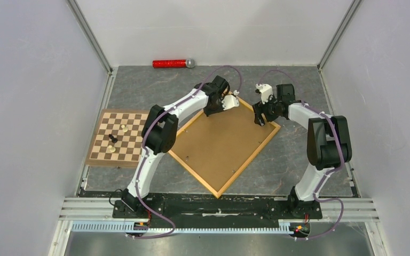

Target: Put the photo into the frame

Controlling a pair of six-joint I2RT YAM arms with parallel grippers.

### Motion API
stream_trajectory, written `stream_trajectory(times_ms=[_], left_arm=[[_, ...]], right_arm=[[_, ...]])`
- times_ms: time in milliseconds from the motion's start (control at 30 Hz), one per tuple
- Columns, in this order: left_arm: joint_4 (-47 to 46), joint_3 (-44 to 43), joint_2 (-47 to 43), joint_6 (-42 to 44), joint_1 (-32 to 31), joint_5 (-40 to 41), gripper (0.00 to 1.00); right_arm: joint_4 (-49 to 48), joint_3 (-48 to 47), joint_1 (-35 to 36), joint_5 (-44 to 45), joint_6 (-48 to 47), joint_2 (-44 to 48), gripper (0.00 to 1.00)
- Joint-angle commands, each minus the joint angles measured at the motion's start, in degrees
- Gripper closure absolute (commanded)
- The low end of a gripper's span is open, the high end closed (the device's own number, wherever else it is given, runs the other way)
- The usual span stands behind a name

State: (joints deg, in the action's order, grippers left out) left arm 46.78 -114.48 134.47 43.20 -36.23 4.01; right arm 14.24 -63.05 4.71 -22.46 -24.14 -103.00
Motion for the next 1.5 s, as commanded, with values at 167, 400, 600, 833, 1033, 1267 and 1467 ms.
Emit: stream_trajectory(times_ms=[167, 400, 600, 833, 1033, 1267, 1467], left_arm=[[-2.72, -5.54, 5.23, 5.94, -0.95, 0.03, 0.98], [-2.4, -6.64, 2.24, -1.91, -0.77, -2.18, 0.78], [0.34, -7.53, -1.21, -9.2, -0.3, -2.59, 0.48], [6.53, -11.99, 0.7, -17.67, 3.14, -5.77, 0.34], [6.93, -11.66, 0.23, -21.8, 6.24, -7.87, 0.31], [8.81, -11.81, 1.8, -21.93, 8.24, -9.72, 0.37], [10.14, -12.09, 3.59, -22.41, 8.63, -14.24, 0.44]], right_arm=[[-1.92, -2.05, -3.44, -2.77, -0.06, 0.15, 0.26], [-1.55, -2.91, -4.36, -6.79, 2.1, 1.45, 0.26], [-0.48, -4.97, -6.03, -9.91, 3.97, 3.05, 0.26], [0.09, -5.5, -6.03, -10.76, 4.01, 3.92, 0.26], [0.44, -6.51, -6.06, -11.29, 4.21, 3.07, 0.26], [0.6, -8.03, -6.19, -11.56, 4.19, 1.91, 0.26], [0.69, -8.32, -6.54, -12.15, 4.19, 0.72, 0.26]])
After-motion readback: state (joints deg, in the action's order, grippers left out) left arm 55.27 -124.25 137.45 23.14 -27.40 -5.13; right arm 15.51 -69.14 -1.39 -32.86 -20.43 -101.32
